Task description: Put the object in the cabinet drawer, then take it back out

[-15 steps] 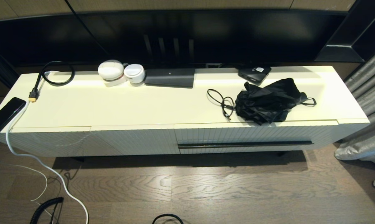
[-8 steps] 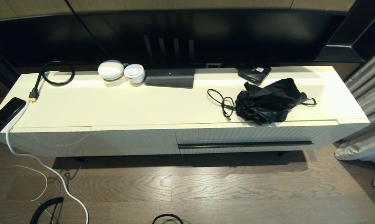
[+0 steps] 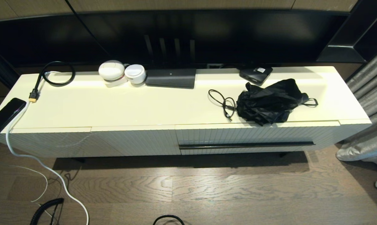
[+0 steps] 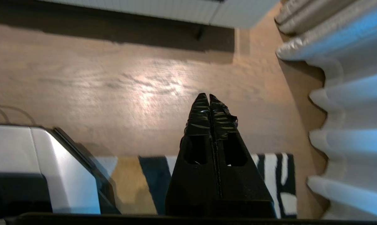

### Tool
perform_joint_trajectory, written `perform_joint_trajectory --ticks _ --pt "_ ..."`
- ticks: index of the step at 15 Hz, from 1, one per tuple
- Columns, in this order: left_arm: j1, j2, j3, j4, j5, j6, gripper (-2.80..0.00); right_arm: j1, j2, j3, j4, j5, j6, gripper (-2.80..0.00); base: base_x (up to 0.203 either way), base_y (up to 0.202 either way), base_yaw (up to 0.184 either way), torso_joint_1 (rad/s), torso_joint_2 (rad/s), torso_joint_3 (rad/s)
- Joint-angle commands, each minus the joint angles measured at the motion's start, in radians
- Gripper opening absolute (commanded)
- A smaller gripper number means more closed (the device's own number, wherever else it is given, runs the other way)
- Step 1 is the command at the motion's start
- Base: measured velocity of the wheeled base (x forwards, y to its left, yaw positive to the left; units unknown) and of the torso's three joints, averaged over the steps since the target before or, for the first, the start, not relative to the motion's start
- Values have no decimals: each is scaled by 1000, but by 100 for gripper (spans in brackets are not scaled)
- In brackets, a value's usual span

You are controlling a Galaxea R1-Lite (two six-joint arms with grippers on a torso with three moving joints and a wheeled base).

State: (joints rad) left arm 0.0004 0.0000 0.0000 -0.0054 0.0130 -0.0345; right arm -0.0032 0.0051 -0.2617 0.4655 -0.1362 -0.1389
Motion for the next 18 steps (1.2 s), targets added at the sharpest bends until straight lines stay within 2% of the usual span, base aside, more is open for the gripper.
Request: perform_joint_trajectory --ticks 1,4,6,7,11,18 --pt "0 0 0 -1 1 -1 -280 0 -6 35 -71 17 0 -280 0 0 0 0 0 0" --pt "1 0 2 -1 1 -1 -280 0 -6 160 -296 58 1 -280 0 0 0 0 0 0" --pt "1 0 0 -1 1 -1 -280 0 -5 245 -491 122 4 -280 0 0 0 0 0 0" --pt "0 0 2 -1 1 -1 -280 0 -5 263 -528 146 7 -280 0 0 0 0 0 0" --pt "1 0 0 -1 1 -1 -280 0 -8 262 -473 134 104 -280 0 0 0 0 0 0" --pt "1 0 0 -1 1 -1 -280 0 -8 260 -470 130 119 -280 0 0 0 0 0 0"
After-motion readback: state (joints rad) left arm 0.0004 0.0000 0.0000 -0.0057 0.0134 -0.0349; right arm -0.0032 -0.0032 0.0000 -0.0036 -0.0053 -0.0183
